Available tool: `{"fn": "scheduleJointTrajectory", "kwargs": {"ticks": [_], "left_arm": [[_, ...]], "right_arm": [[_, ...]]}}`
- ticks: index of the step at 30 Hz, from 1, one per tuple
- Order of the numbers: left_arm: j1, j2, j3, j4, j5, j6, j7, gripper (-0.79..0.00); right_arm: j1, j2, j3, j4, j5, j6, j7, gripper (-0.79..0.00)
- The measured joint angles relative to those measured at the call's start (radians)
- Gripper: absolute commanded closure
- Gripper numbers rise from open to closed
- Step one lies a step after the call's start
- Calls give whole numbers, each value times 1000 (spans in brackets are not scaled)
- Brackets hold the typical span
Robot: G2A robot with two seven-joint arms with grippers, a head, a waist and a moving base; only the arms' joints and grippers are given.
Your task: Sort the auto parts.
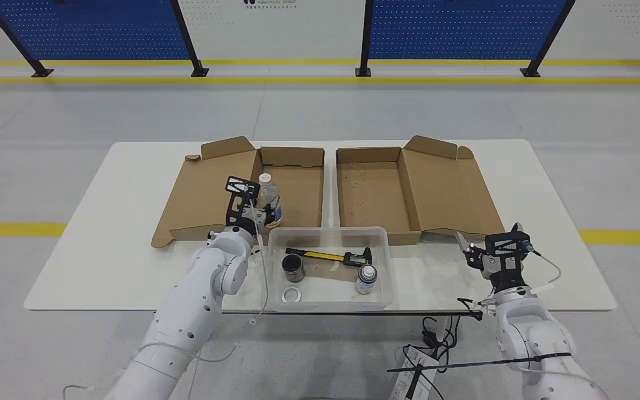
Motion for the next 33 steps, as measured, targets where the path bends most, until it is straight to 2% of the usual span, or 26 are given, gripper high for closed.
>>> {"fn": "scheduleJointTrajectory", "kwargs": {"ticks": [3,9,11,13,14,15,25,33], "left_arm": [[-4,-3,1,10,0,0,-2,-203],[-12,-9,0,33,4,0,-1,-240],[-13,-10,0,40,7,-2,-1,-299],[-14,-11,-2,44,9,-2,-1,-422],[-15,-12,-3,45,9,-3,-1,-705],[-15,-13,-3,46,10,-3,-2,-785],[-11,-17,-14,47,17,-12,-10,-785],[17,-13,-28,-12,73,-29,-1,-785]], "right_arm": [[0,0,0,0,0,0,0,-785],[0,0,0,0,0,0,0,-785],[0,0,0,0,0,0,0,-785],[0,0,0,0,0,0,0,-785],[0,0,0,0,0,0,0,-785],[0,0,0,0,0,0,0,-785],[0,0,0,0,0,0,0,-785],[0,0,0,0,0,0,0,-785]]}}
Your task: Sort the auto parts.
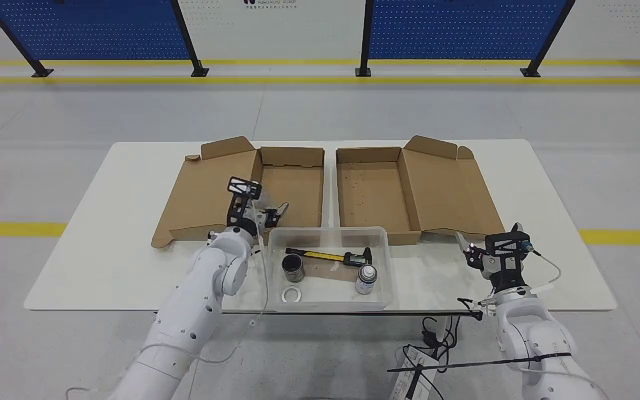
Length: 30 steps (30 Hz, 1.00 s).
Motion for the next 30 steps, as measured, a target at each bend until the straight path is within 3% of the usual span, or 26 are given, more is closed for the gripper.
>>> {"fn": "scheduleJointTrajectory", "kwargs": {"ticks": [7,18,24,30], "left_arm": [[46,11,-44,-95,49,-23,9,-785],[182,38,-158,-353,100,-95,-51,-785],[261,44,-166,-498,116,-134,-87,-785],[310,46,-137,-602,69,-236,-129,-785]], "right_arm": [[0,0,0,0,0,0,0,-785],[0,0,0,0,0,0,0,-785],[0,0,0,0,0,0,0,-785],[0,0,0,0,0,0,0,-785]]}}
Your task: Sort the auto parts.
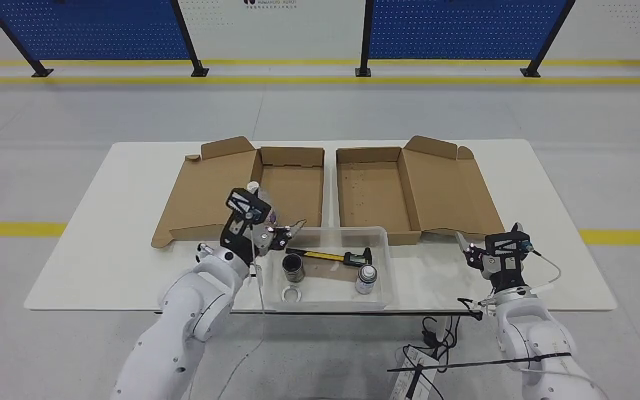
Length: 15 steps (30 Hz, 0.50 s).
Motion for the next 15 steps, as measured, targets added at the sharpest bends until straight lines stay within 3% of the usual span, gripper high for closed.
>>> {"fn": "scheduleJointTrajectory", "kwargs": {"ticks": [7,15], "left_arm": [[3,-8,82,-3,-151,-94,-64,-785],[-71,-22,191,78,-214,-121,-136,-785]], "right_arm": [[0,0,0,0,0,0,0,-785],[0,0,0,0,0,0,0,-785]]}}
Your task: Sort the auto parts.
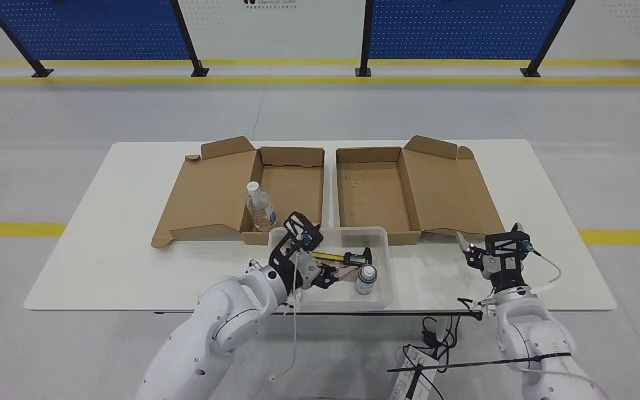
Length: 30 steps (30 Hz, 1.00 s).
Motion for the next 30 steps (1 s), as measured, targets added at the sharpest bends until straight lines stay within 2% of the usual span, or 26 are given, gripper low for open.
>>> {"fn": "scheduleJointTrajectory", "kwargs": {"ticks": [11,20,29,30], "left_arm": [[-86,-28,128,133,-27,38,2,-785],[-120,-43,185,203,-94,35,-34,-785],[-149,-53,225,254,-70,40,-31,-785],[-151,-54,227,259,-68,42,-29,-723]], "right_arm": [[0,0,0,0,0,0,0,-785],[0,0,0,0,0,0,0,-785],[0,0,0,0,0,0,0,-785],[0,0,0,0,0,0,0,-785]]}}
